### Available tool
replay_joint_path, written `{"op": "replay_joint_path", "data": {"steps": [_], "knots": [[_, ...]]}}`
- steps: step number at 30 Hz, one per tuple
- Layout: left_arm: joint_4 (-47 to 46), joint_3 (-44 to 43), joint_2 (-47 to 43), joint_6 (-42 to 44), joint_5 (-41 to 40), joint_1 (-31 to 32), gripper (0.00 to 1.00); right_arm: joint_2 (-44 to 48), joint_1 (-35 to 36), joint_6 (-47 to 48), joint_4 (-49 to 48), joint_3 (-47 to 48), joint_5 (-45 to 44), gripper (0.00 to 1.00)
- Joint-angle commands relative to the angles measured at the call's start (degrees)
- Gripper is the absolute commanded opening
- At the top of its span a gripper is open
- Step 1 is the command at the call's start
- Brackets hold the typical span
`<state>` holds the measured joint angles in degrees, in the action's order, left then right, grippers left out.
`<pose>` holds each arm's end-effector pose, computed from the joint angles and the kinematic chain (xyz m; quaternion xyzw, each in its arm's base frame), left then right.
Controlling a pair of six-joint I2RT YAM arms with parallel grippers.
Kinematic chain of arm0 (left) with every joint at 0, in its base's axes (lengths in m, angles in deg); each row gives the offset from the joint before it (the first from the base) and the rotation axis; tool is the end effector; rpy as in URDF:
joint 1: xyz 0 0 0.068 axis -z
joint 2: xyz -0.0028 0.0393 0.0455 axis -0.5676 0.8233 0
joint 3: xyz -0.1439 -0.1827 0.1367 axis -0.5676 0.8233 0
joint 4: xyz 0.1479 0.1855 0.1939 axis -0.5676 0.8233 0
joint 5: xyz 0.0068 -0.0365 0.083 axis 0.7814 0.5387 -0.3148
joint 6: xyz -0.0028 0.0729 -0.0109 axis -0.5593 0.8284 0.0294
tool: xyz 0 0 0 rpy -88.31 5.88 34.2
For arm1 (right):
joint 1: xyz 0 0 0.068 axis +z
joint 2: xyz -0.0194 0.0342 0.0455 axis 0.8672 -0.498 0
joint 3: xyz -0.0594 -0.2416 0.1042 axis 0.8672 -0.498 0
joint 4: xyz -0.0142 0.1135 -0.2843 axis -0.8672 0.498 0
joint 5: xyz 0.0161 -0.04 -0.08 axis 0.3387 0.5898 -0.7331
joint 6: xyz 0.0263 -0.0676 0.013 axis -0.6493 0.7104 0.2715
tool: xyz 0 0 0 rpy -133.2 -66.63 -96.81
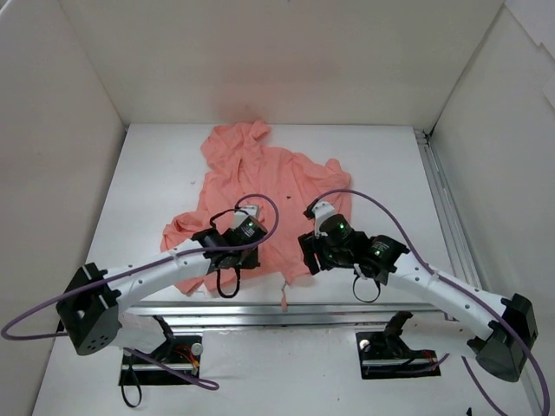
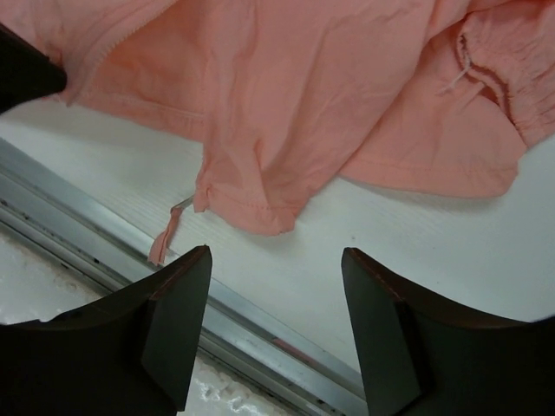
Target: Zip up the jacket
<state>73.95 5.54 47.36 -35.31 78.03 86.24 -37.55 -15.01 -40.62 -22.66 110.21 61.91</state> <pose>0.2186 -0.2587 0.1948 0.0055 0.9508 -0.1724 0.2573 0.2105 0.2044 0.2541 -0.2003 0.8901 0.1816 0.3669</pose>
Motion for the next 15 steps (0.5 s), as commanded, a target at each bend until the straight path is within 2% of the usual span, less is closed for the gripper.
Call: {"op": "replay_joint_path", "data": {"steps": [1,6,15], "knots": [[1.5,-0.9,-3.9,-1.2,-1.2,-0.8,0.00,-2.0,2.2,0.2,-0.6,3.8,0.1,0.56],[0.4,5.0,-8.6,-4.5,-1.1,-1.3,0.00,-6.6,6.2,-0.3,-0.5,5.1,0.1,0.45],[-9.3,18.8,-18.7,-11.4,2.0,-2.4,0.00,-13.2,9.3,-1.4,-2.3,5.5,-0.6,0.44]]}}
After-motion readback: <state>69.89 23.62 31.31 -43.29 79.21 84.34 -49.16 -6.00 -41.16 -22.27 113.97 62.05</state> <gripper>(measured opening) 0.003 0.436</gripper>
